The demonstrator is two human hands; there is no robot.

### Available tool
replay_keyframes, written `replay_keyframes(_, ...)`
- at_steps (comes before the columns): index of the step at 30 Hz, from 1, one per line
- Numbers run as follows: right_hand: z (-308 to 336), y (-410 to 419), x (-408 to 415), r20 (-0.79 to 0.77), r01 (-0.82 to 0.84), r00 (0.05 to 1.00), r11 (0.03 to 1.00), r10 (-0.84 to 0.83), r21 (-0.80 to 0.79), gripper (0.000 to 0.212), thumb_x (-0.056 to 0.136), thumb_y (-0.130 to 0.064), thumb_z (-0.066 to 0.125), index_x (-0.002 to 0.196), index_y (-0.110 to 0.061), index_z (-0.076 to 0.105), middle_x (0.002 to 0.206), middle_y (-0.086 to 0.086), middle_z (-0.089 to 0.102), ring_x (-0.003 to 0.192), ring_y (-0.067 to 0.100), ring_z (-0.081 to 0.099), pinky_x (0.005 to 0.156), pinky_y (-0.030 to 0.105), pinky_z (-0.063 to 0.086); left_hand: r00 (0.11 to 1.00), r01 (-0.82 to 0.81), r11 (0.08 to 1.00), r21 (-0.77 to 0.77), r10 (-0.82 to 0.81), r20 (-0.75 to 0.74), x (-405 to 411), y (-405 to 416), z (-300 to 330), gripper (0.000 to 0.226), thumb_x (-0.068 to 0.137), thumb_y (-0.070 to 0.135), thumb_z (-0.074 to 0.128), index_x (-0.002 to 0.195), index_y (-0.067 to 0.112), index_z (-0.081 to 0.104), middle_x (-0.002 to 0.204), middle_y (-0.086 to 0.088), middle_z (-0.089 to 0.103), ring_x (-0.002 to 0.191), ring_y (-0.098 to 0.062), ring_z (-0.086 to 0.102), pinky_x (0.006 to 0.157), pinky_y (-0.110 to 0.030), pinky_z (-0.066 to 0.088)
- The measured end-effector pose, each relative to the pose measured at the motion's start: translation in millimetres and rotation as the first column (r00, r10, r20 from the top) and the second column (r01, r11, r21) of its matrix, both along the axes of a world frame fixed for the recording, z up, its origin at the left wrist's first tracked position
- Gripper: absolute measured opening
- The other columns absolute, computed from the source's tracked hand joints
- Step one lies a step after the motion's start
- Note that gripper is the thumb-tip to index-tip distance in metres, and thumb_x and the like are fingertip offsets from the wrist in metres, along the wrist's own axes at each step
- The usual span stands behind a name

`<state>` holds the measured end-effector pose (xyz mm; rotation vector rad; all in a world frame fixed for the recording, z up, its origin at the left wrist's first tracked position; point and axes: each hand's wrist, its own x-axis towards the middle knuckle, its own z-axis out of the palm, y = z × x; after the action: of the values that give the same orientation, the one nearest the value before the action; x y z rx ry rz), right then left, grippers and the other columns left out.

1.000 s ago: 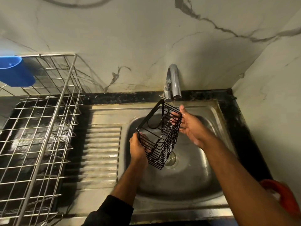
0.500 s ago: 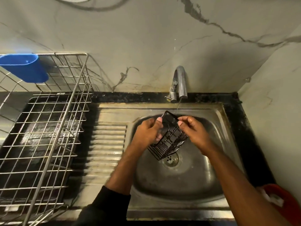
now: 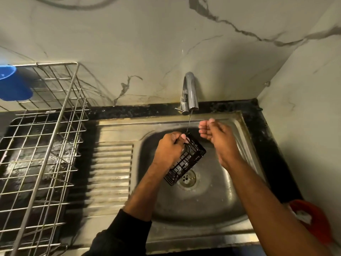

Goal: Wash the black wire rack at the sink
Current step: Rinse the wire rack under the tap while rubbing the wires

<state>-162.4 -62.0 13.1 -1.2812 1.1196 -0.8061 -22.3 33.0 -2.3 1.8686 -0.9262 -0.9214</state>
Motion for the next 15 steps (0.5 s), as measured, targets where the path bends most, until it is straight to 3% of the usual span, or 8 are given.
replay_keyframes(2,8,-7,12,0.142,-0.041,0.99,0.989,0.021,0.139,0.035,0.107,-0.026,0.042,0.104,-0.005,0.07,0.098,0.013,0.074,0.088,0.018,0.071,0.081,0.028,0.059,0.997,-0.029,0.999,0.015,0.03,-0.076,1,-1,-2,0.032,0.106,0.03,0.05,0.089,0.015,0.072,0.066,-0.002,0.064,0.062,-0.015,0.054,0.065,-0.036,0.051)
replay_keyframes(5,17,-18,36,0.235,-0.16,0.969,0.928,0.081,0.337,0.033,0.106,-0.022,0.04,0.103,-0.004,0.068,0.094,0.012,0.074,0.088,0.018,0.071,0.078,0.026,0.058,0.976,-0.031,1.0,0.005,0.031,-0.216,3,-6,-4,0.034,0.106,0.026,0.046,0.094,0.002,0.067,0.067,0.0,0.059,0.063,-0.019,0.047,0.065,-0.034,0.042)
replay_keyframes(9,31,-35,68,0.247,-0.194,0.966,0.837,0.073,0.512,0.027,0.102,-0.011,0.043,0.089,-0.008,0.066,0.069,0.005,0.07,0.062,0.011,0.068,0.057,0.018,0.054,0.946,0.036,0.999,-0.023,-0.041,-0.322,3,-20,8,0.021,0.109,0.017,0.042,0.099,0.013,0.059,0.066,-0.003,0.051,0.041,-0.001,0.038,0.04,-0.014,0.033)
replay_keyframes(12,30,-38,74,0.212,-0.34,0.939,0.824,0.27,0.454,0.026,0.103,-0.019,0.05,0.087,-0.008,0.067,0.067,0.003,0.069,0.058,0.01,0.066,0.052,0.017,0.052,0.939,0.133,0.99,0.049,-0.11,-0.327,4,-33,6,0.021,0.109,0.023,0.044,0.103,0.011,0.06,0.066,-0.005,0.056,0.04,-0.005,0.039,0.036,-0.019,0.029)
replay_keyframes(15,33,-45,52,0.04,-0.565,0.806,0.747,0.59,0.35,0.027,0.102,-0.026,0.052,0.097,-0.006,0.07,0.083,0.008,0.072,0.073,0.015,0.071,0.062,0.021,0.056,0.914,0.192,0.979,0.072,-0.152,-0.376,10,-43,-1,0.019,0.107,0.019,0.044,0.101,0.012,0.061,0.066,-0.005,0.064,0.044,-0.01,0.049,0.039,-0.023,0.033)
